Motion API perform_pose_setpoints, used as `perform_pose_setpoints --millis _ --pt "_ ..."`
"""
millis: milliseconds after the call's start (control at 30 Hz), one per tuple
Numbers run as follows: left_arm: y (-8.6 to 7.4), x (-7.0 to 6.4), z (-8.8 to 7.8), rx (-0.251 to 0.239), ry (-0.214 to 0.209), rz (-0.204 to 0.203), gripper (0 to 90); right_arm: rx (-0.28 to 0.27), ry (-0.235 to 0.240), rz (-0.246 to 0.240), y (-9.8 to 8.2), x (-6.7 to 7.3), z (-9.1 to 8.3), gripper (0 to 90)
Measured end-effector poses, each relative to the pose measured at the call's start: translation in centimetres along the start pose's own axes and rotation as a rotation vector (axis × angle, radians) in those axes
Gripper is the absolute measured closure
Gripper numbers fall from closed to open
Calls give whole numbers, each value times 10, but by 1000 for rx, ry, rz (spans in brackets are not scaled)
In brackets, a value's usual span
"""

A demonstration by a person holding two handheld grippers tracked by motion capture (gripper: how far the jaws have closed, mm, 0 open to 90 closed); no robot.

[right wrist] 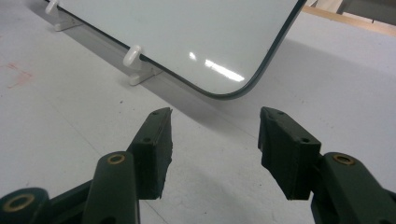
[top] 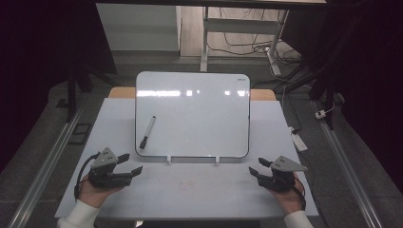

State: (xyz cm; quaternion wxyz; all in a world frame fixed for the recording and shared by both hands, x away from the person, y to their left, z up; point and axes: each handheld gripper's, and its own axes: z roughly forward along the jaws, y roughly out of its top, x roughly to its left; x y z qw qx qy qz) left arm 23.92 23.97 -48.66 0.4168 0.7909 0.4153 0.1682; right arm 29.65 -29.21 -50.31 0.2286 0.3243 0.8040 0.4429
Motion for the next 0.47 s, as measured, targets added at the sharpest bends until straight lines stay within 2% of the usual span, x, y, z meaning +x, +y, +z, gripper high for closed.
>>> perform_pose_setpoints --millis 167,467 --pt "-10 4 3 18 -7 -34 292 12 -24 -54 -1 2 1 438" --pt "-14 3 4 28 -14 -35 288 7 -25 -64 0 4 0 437"
